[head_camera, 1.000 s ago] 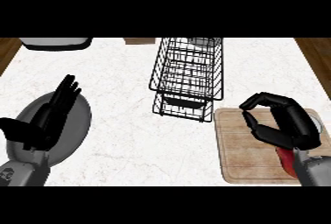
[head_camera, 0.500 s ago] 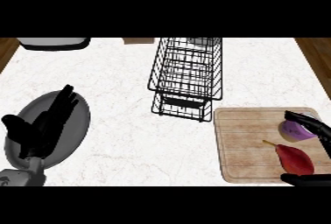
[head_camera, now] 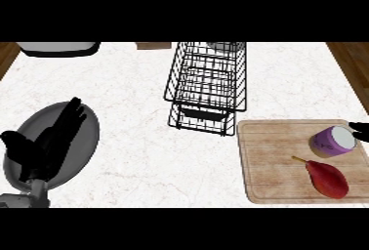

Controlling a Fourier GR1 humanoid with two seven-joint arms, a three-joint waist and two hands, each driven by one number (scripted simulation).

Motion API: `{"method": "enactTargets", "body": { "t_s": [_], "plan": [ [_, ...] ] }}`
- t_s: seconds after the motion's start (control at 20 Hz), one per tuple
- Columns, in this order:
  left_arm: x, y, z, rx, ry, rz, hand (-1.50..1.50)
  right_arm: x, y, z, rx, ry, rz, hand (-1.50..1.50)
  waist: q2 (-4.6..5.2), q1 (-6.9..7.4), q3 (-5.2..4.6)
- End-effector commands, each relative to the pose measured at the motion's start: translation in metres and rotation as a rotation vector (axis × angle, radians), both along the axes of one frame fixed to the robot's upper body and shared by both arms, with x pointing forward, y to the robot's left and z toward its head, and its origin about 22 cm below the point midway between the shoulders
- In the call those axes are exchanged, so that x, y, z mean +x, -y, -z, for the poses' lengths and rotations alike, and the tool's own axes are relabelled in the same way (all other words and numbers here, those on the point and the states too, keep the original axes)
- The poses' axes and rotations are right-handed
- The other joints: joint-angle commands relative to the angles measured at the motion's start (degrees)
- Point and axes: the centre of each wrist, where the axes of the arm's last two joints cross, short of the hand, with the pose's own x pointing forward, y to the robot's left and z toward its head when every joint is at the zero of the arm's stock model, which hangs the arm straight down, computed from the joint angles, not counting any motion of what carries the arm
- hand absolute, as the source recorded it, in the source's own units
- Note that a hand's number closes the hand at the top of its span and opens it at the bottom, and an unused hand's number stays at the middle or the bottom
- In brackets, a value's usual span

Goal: Pick the pear from the cutting board and place it in the tiered basket

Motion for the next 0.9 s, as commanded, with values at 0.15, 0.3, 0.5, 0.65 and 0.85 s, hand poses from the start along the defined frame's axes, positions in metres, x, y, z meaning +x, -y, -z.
{"method": "enactTargets", "body": {
  "t_s": [0.15, 0.3, 0.5, 0.65, 0.85],
  "plan": [
    [-0.003, -0.001, -0.005, -0.004, 0.008, 0.009, 0.0, -0.025, -0.031, -0.01, -0.316, -0.161, -0.077, -1.5, 0.12, -0.13, 0.12],
    [0.005, -0.003, -0.005, 0.014, 0.001, 0.007, 0.0, -0.036, -0.057, -0.013, -0.297, -0.131, -0.02, -1.5, 0.33, 0.38, 0.13],
    [0.0, 0.002, -0.017, 0.007, -0.005, 0.002, 0.0, -0.047, -0.058, -0.009, -0.284, -0.133, 0.041, -1.5, 0.29, 0.49, 0.16],
    [0.018, 0.007, 0.005, -0.004, -0.005, 0.01, 0.0, -0.036, -0.058, 0.03, -0.316, -0.136, 0.053, -1.5, 0.54, 0.82, 0.17],
    [0.008, 0.005, -0.011, -0.008, 0.001, 0.024, 0.0, -0.033, -0.052, 0.056, -0.367, -0.173, 0.119, -1.5, 0.46, 1.03, 0.19]
  ]
}}
